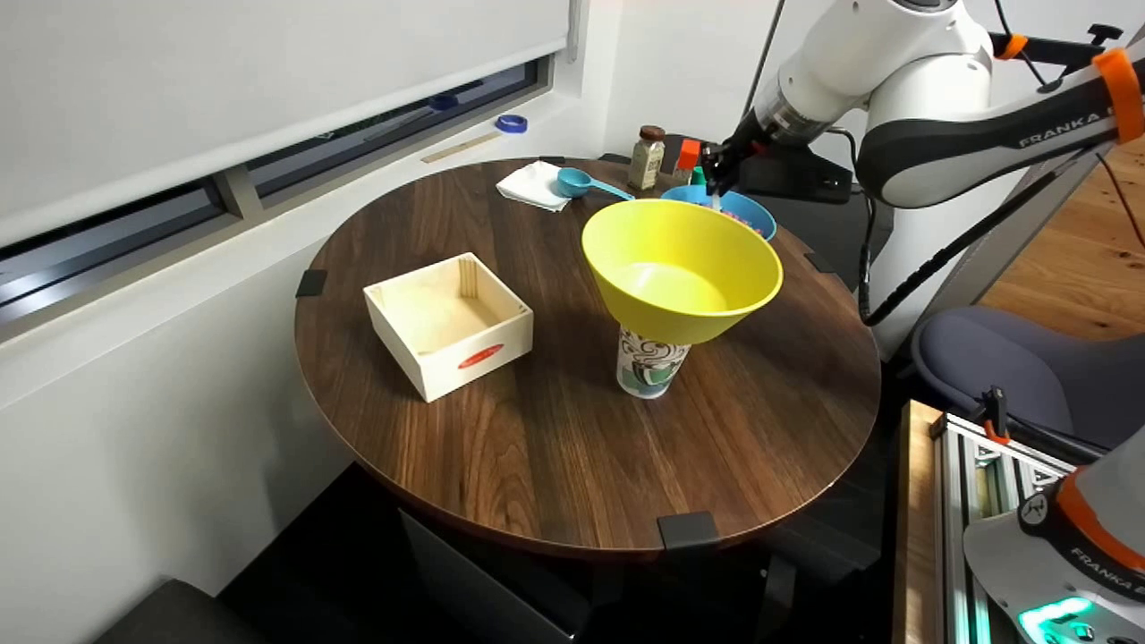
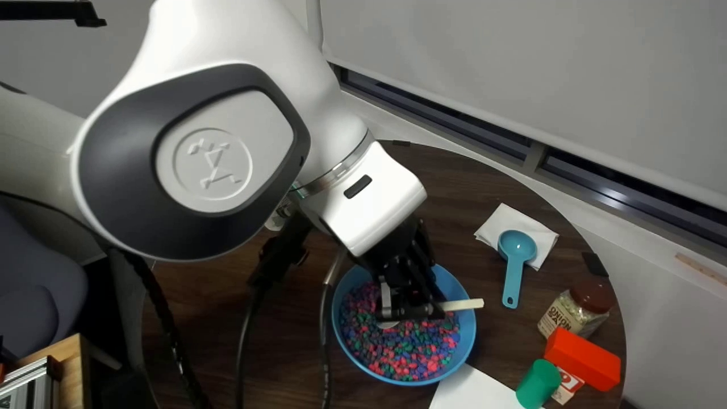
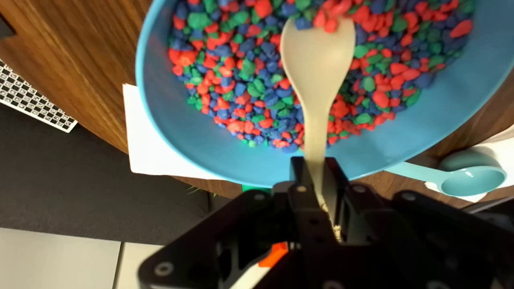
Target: Pick up the yellow bowl and put it on top of the styrofoam cup, Pick up the white spoon and used it to move the content from the blue bowl into the yellow before putting it back down on the table
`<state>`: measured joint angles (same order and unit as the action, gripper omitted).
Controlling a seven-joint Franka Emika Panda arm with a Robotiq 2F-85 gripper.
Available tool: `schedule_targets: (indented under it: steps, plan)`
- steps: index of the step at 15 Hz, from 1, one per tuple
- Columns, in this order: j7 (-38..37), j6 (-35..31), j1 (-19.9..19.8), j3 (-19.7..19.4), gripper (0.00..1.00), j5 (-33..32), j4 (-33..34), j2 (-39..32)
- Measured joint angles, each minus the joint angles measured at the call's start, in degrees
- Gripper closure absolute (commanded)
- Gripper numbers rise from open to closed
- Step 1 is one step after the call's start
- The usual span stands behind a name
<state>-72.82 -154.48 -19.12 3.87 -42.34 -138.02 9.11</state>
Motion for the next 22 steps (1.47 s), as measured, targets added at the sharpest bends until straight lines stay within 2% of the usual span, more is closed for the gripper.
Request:
schedule_targets:
  steps: [6,14,19,22]
  plan:
    - [3.05,-0.18,4.45,-4.34,0.97,10.22,-0.02,-0.46]
    - [14.33,0.54,5.26,-8.02,0.97,28.39,0.08,0.11]
    - [21.16,6.09,6.30,-8.96,0.97,40.02,1.34,1.52]
    - [21.82,12.25,6.38,-9.22,0.97,43.31,3.02,2.32]
